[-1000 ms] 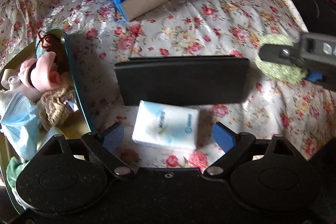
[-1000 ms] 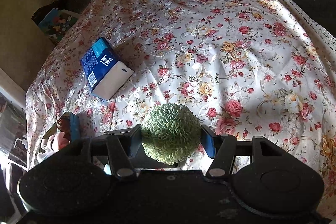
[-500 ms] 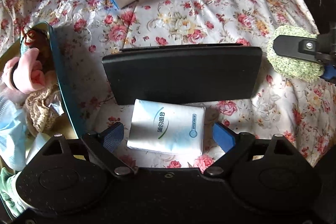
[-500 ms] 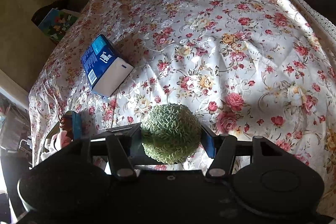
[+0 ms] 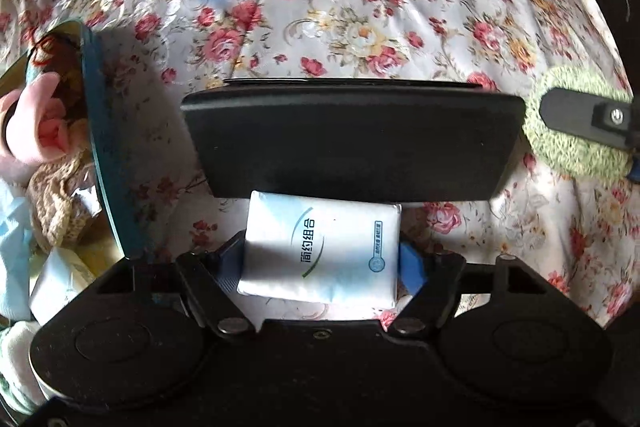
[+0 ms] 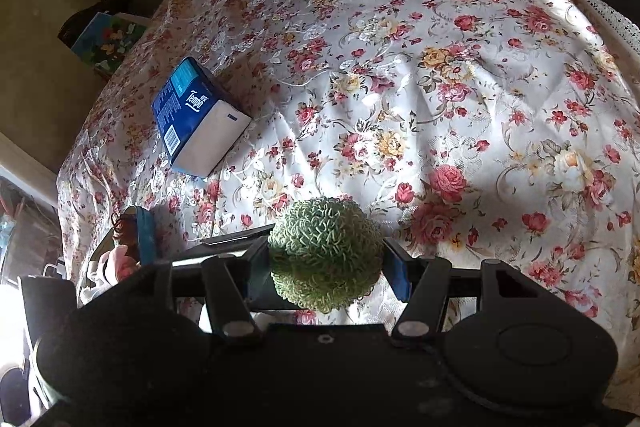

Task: Organize soft objects
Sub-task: 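Carry the tissue packet and green ball over the gold tray with both grippers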

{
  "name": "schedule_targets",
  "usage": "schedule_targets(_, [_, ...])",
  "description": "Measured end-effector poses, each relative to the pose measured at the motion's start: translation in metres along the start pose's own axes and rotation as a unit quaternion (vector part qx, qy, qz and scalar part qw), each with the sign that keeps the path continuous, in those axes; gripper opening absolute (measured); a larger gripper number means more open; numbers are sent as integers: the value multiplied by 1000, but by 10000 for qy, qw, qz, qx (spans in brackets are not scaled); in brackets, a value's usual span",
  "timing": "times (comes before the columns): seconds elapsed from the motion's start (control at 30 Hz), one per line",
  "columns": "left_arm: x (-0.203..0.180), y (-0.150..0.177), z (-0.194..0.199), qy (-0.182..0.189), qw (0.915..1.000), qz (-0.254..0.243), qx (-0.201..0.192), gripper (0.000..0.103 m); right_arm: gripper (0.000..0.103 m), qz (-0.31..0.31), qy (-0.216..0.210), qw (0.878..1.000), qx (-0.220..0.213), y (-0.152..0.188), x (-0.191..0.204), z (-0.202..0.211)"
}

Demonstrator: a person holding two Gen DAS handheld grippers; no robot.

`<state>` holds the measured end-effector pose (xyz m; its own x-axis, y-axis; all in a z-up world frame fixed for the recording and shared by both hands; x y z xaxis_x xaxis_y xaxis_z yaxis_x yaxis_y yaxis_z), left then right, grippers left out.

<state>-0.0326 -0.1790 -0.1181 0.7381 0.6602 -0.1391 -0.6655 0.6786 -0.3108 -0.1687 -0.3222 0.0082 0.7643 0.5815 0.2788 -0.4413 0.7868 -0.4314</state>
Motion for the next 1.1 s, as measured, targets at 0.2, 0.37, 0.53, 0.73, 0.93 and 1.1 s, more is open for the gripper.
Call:
schedule_targets(0.2, [10, 2, 18, 34, 9995, 303, -118, 70, 59, 47, 38, 10000, -30, 0, 1, -1])
schedule_targets(0.37, [14, -2, 40, 71, 9987, 420, -290, 70, 59, 170, 203, 9996, -133, 1, 6, -2])
schedule_targets(0.53, [22, -1, 64, 173, 9974, 515, -478, 70, 59, 356, 286, 9983, -368, 1, 13, 1])
schedule_targets(0.73, [49, -1, 101, 86, 9936, 716, -867, 70, 59, 674, 348, 9951, -635, 3, 24, 7])
schedule_targets(0.93, [98, 2, 140, -98, 9831, 1270, -1317, 70, 59, 853, 299, 9929, -771, 4, 32, 11])
schedule_targets(1.1, [138, 8, 170, -299, 9715, 1710, -1613, 70, 59, 877, 332, 9927, -760, 4, 33, 12])
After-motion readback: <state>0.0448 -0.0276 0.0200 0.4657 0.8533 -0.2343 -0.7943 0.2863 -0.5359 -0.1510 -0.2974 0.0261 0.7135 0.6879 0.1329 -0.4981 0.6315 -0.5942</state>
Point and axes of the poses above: each gripper's, at about its wrist camera, not at the fingertips, and z roughly against the way its jaws point, x to its left, y to its underside, the point moved 4 cm from there along -z, roughly the way its jaws point, and after that the axes turned 6 degrees about y, right-handed, at the moved point
